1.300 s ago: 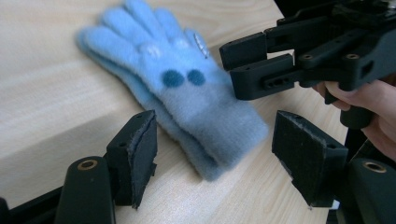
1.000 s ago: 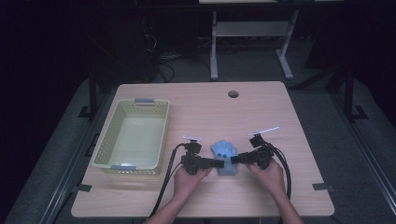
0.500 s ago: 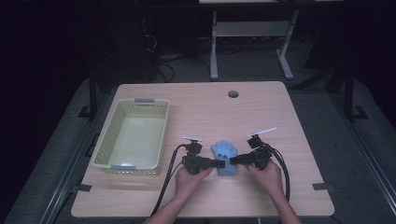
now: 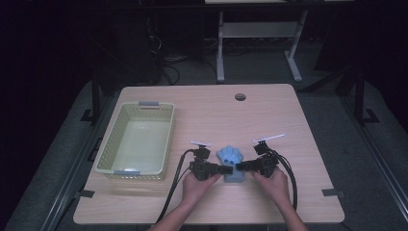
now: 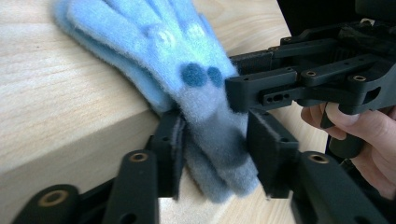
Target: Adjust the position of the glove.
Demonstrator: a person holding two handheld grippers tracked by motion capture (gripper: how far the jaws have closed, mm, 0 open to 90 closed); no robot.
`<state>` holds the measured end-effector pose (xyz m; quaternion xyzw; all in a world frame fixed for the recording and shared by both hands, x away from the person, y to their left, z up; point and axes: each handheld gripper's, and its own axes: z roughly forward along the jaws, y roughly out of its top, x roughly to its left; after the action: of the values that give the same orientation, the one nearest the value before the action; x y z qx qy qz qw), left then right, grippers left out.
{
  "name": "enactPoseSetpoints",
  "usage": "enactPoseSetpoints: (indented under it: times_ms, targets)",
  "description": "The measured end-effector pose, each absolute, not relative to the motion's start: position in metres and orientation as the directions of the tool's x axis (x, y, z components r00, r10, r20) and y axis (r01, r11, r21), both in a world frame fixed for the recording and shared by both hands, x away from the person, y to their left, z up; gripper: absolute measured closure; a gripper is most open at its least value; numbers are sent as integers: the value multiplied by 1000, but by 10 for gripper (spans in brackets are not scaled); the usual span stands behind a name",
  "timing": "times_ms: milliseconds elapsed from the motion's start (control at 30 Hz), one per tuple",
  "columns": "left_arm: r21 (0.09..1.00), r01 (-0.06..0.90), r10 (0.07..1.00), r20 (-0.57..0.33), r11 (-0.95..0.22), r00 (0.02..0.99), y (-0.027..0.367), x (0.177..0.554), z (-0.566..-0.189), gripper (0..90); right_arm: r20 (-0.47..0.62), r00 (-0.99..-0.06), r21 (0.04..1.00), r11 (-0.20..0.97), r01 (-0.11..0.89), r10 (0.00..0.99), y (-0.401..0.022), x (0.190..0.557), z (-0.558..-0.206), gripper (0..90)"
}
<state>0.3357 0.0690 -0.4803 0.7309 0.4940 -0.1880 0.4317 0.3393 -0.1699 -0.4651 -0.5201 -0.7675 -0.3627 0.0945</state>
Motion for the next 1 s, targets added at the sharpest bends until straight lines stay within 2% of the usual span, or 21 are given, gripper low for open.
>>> enactPoseSetpoints:
  times_ms: [100,633,1000]
  targets:
    - [446,883,556,-701,-148,447,68,338,-481,626,524,-441,461,194,866,728,-169,339,-466,684]
    - [428,893,516,-738,-142,435,71,347,-486,742,546,-436,475,165,865,716,-168,339,-470,777]
    - [434,889,512,-736,-146,443,73,350,-483,771,572,-434,480,145,865,696,-170,339,-467,805]
